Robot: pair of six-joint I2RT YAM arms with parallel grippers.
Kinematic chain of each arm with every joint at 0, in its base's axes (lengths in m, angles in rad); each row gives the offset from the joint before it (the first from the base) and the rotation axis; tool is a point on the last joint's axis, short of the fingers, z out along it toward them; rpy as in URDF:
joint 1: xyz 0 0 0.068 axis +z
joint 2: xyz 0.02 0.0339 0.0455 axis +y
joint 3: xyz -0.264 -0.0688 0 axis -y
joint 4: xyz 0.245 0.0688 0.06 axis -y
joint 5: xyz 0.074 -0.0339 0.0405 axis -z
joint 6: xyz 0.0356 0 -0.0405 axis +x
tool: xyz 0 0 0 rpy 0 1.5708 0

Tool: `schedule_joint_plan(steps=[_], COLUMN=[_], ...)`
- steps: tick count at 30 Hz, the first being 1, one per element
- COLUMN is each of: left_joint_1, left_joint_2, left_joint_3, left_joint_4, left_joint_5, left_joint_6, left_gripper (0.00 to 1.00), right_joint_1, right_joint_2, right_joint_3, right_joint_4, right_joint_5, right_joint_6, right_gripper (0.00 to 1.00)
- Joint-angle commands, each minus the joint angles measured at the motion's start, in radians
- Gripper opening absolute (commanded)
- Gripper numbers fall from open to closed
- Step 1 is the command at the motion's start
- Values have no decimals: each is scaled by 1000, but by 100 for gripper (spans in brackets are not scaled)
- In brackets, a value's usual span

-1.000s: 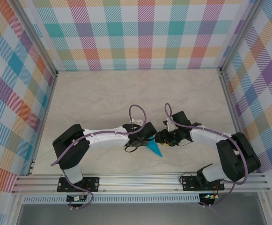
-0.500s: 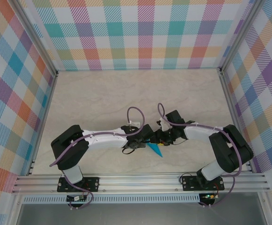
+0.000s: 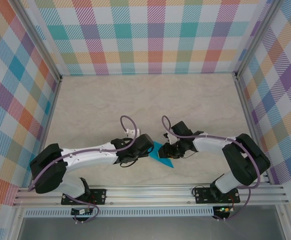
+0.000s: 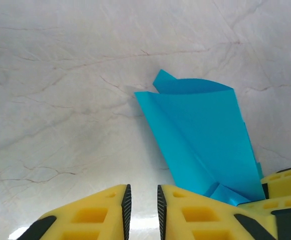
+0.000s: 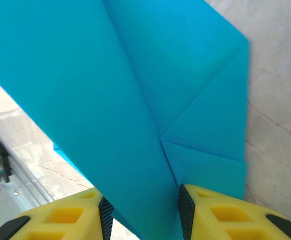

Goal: Fold a paper plane with a square sheet of paper (pick it up from the middle)
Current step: Turn over the paper plane at the center of the table.

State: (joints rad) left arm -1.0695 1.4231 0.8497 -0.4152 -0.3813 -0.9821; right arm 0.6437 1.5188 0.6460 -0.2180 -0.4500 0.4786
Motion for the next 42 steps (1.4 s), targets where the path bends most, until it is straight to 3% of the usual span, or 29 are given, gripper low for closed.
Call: schedule_joint_plan(steps=[1,8,18,23,27,42], left_joint_1=[-7,-6,-3,8,30,106], left_joint_2=[-64,-130,-191,-267,-332,-418], left_joint_3=[-43,-85,-109,-152,-193,-244], left_joint_4=[-11,-25,-64,-83,-90,-97], left_joint_5=[-61,-85,-121,-143,-141,-79], left_joint_6=[-40,-58,-57,-62,-63,-11], left_gripper=[25,27,27,30,33,37], right_joint_1=[34,96,194,214,212,113], right_joint_2=[-25,-20,-32,-19,43,370], right_joint_3=[31,65,170,274,365,638], right_joint_4=[-55,-129,-290,-432,-514,-476], right_joint_5=[92,245,482,695,826,739], right_joint_6=[-7,9,73,179,266,216], right_gripper=[39,31,7,4,8,6])
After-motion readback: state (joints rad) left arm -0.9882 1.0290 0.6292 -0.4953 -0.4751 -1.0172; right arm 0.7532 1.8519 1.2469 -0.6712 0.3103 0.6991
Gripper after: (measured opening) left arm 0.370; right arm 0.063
